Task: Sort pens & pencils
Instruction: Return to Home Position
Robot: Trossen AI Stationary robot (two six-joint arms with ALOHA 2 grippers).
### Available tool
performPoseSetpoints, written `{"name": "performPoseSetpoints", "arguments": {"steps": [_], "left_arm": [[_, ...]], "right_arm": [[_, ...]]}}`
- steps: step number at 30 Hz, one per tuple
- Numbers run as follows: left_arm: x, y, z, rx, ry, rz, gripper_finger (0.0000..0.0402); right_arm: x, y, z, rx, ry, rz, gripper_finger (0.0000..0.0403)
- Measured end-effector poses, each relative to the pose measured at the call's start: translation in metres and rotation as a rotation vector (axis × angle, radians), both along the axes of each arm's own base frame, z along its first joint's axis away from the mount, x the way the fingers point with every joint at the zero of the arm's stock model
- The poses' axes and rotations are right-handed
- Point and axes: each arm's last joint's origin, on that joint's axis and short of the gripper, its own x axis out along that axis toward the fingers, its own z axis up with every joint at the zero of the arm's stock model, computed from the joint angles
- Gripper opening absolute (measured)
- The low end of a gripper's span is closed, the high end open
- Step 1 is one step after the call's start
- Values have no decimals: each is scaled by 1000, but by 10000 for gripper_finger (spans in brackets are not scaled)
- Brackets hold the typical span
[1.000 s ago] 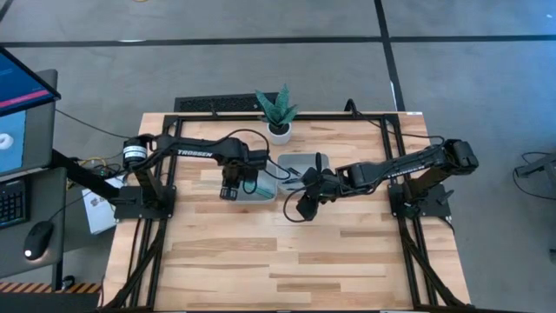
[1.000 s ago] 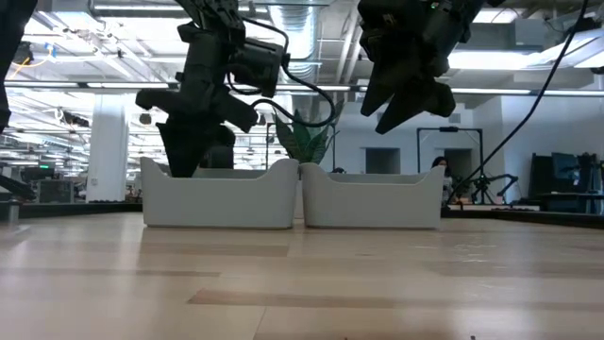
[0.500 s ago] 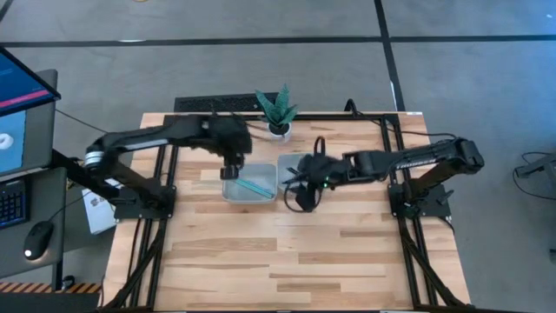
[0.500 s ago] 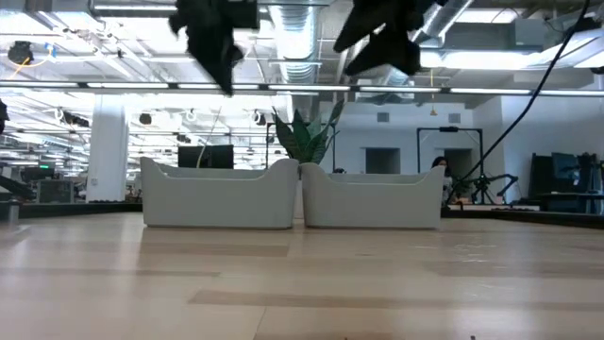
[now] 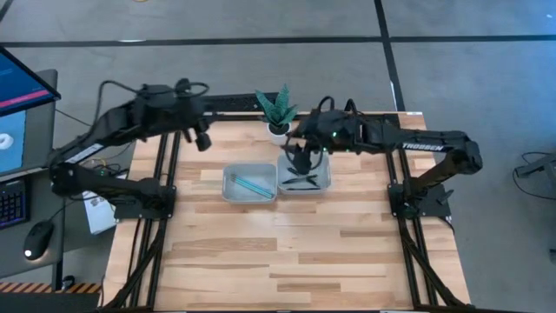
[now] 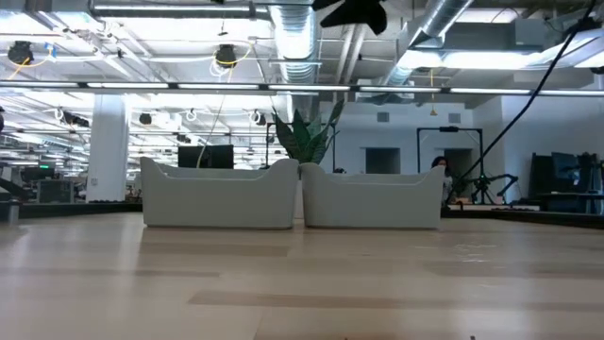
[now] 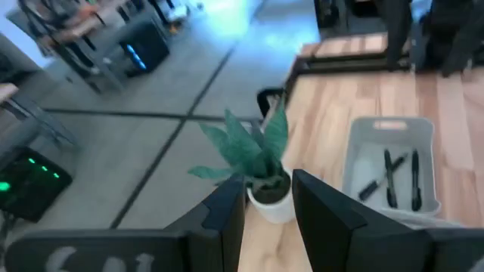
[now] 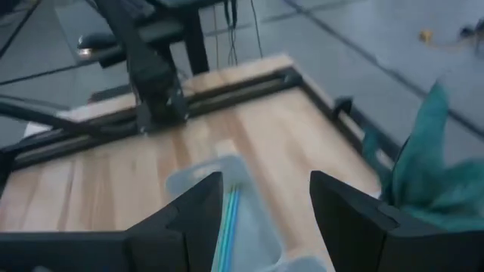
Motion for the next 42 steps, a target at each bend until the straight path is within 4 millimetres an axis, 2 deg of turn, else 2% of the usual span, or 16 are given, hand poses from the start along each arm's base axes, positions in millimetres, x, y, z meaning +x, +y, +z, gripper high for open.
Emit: {"name": "performPoseSetpoints", "arguments": {"steps": [4, 8, 15, 21, 27, 32, 36, 42], "left_arm": [[-20, -6, 11, 31, -69, 9, 103], [-28, -9, 22, 64, -166, 11, 103], [-33, -11, 29, 113, -213, 23, 103], [-44, -11, 32, 154, -217, 137, 103], [-60, -16, 36, 171, -243, 188, 103], [-85, -26, 32, 125, -258, 203, 103], [-104, -33, 22, 108, -290, 227, 103], [-125, -40, -12, 95, -331, 286, 103]], "right_arm": [[-3, -8, 20, -71, -46, 12, 221], [-11, -16, 41, -142, -95, 13, 221], [-54, -34, 76, -226, -187, -59, 221], [-95, -37, 97, -269, -225, -101, 221], [-128, -37, 96, -268, -143, -135, 221], [-155, -31, 80, -273, -149, -146, 221], [-177, -21, 64, -283, -237, -149, 221], [-198, -12, 33, -320, -396, -150, 221]]}}
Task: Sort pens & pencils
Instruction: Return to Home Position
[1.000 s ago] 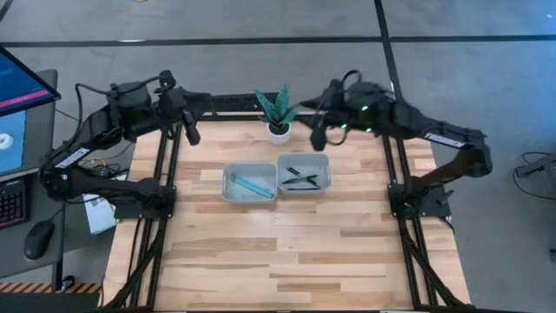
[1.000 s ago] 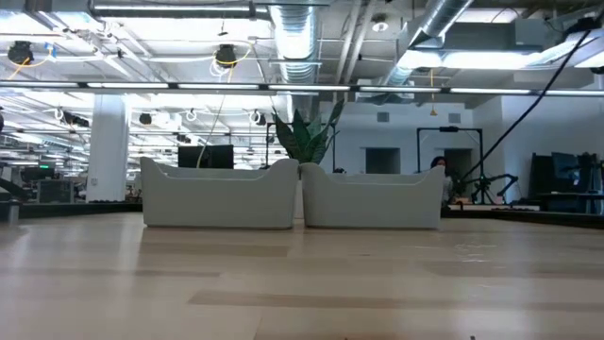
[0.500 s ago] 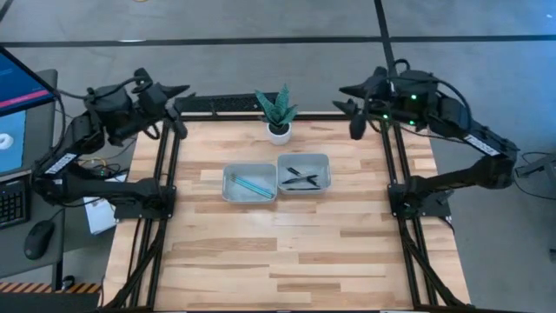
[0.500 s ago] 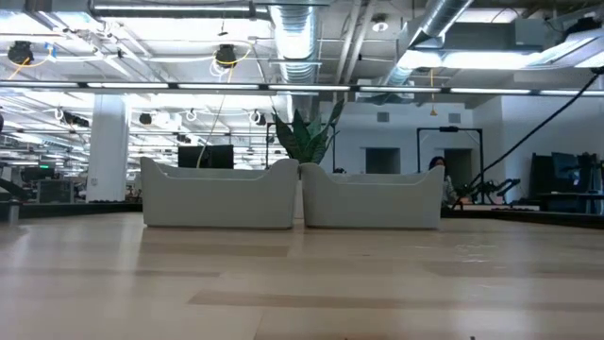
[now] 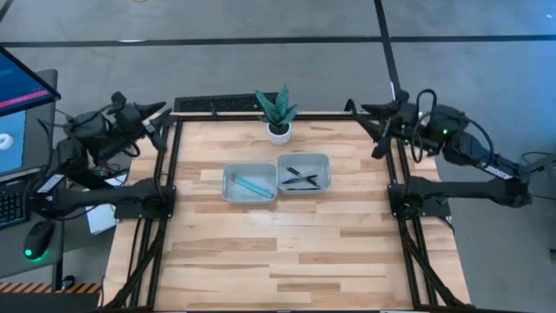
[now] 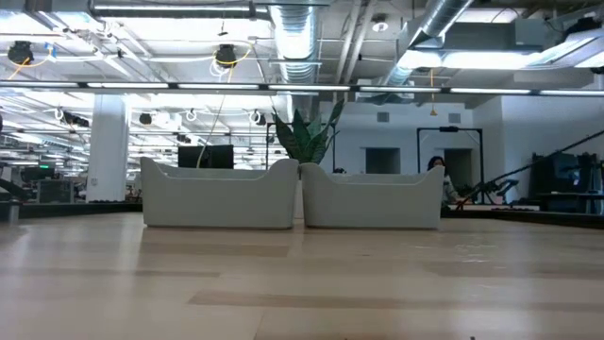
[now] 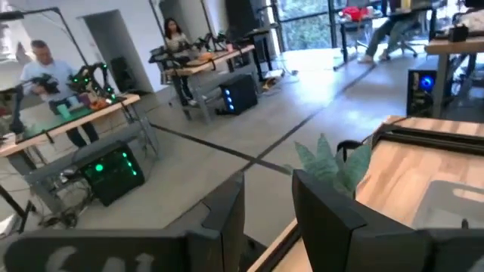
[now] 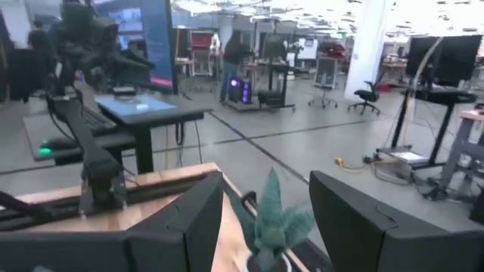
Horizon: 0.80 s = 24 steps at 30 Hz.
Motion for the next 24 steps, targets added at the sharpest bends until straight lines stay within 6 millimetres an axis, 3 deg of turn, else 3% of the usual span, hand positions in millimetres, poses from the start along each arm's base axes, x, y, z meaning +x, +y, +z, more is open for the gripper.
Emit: {"name": "performPoseSetpoints", "arguments": {"steps": [14, 24], "left_arm": [[-14, -3, -104, 92, -243, 88, 103], [-1, 3, -166, 90, -306, 115, 103]], "right_arm": [[-24, 8, -75, -41, -160, -1, 221], [-30, 10, -124, -125, -272, 20, 221]]}}
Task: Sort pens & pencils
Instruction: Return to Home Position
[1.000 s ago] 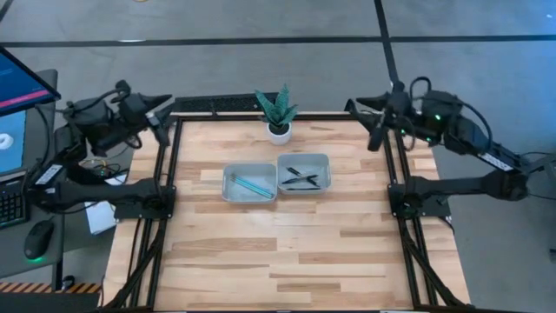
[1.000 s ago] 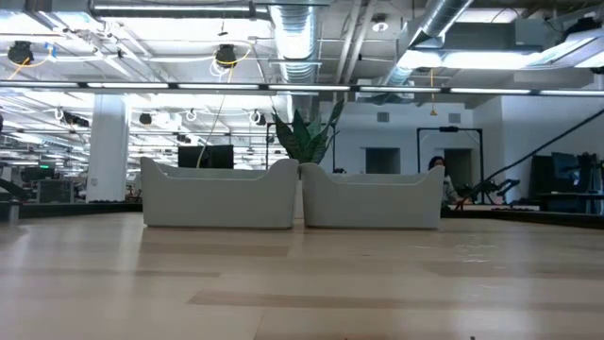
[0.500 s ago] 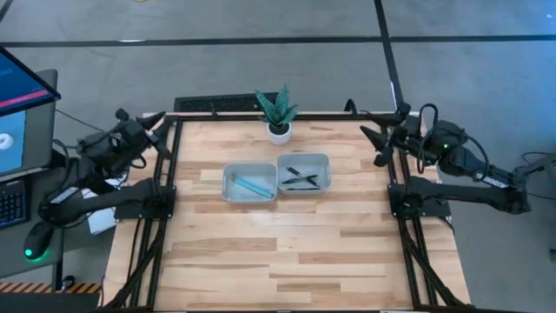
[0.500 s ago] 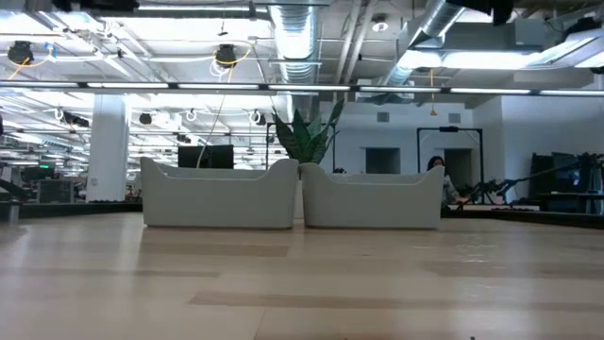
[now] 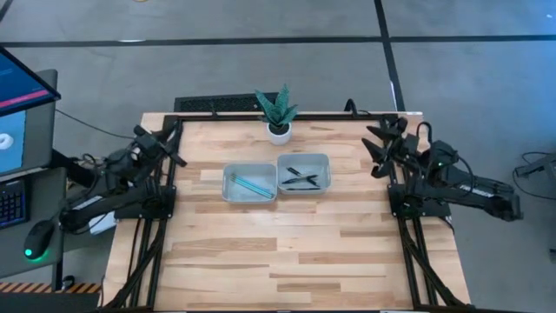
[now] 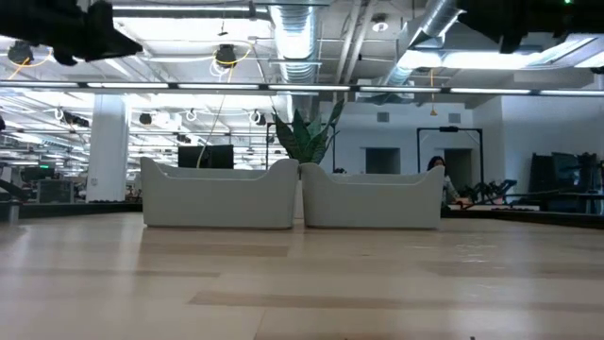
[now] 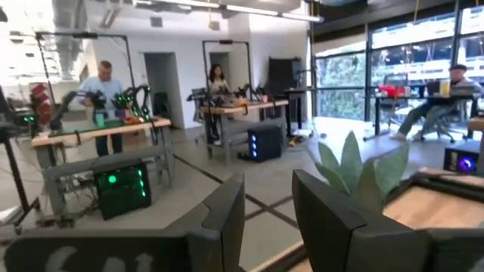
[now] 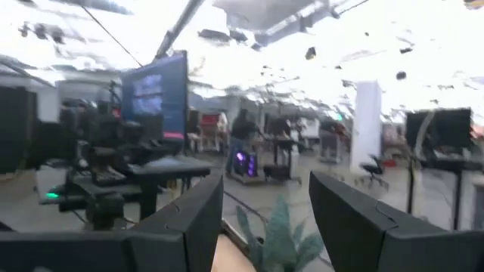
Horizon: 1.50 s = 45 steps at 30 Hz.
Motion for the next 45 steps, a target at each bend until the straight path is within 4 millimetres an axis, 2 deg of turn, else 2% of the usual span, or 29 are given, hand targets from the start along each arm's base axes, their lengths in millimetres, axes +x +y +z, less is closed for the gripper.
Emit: {"name": "performPoseSetpoints", "arguments": {"steps": [19, 27, 41, 45], "left_arm": [[30, 10, -69, -88, -7, -75, 103], [33, 11, -83, -112, 14, -66, 103], [33, 12, -85, -136, -14, -63, 103], [35, 13, -87, -157, 4, -49, 103]], "right_arm": [[-12, 5, -68, -1, -108, 63, 221], [-7, 3, -83, 71, -76, 64, 221], [-4, 1, -98, 277, 4, 70, 221], [-3, 0, -106, 353, 52, 17, 221]]}}
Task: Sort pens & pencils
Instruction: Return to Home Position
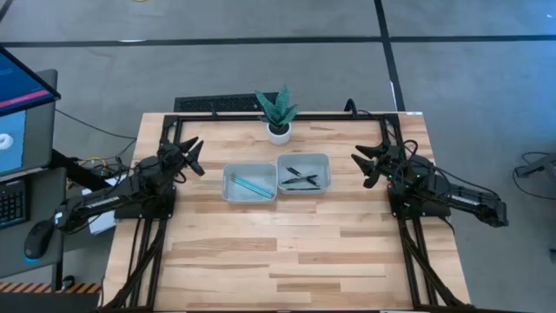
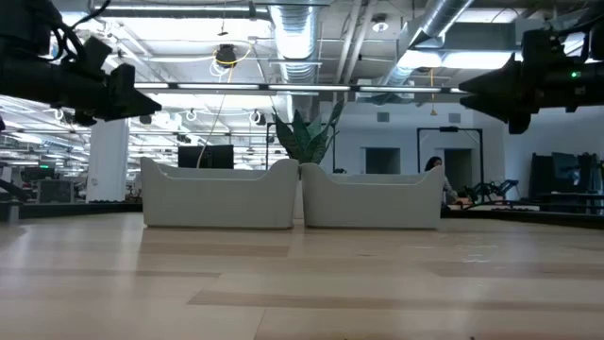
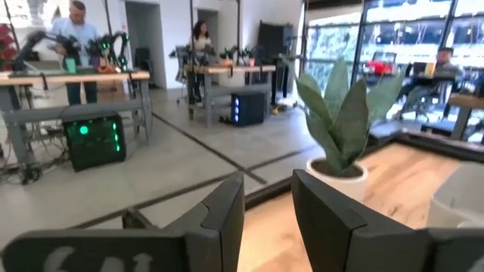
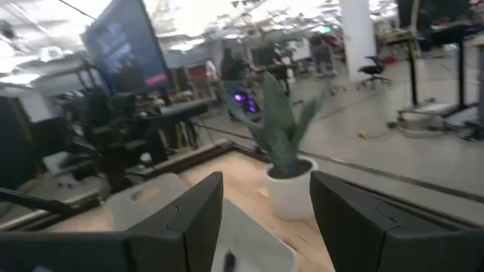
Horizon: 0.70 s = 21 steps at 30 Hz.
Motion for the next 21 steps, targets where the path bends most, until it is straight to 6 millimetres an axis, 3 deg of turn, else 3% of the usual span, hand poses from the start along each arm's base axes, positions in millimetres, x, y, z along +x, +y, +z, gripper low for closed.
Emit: {"name": "performPoseSetpoints", "arguments": {"steps": [21], "left_arm": [[8, 3, -10, -84, 73, 0, 103]], "right_arm": [[0, -1, -6, 8, 64, -20, 221]]}}
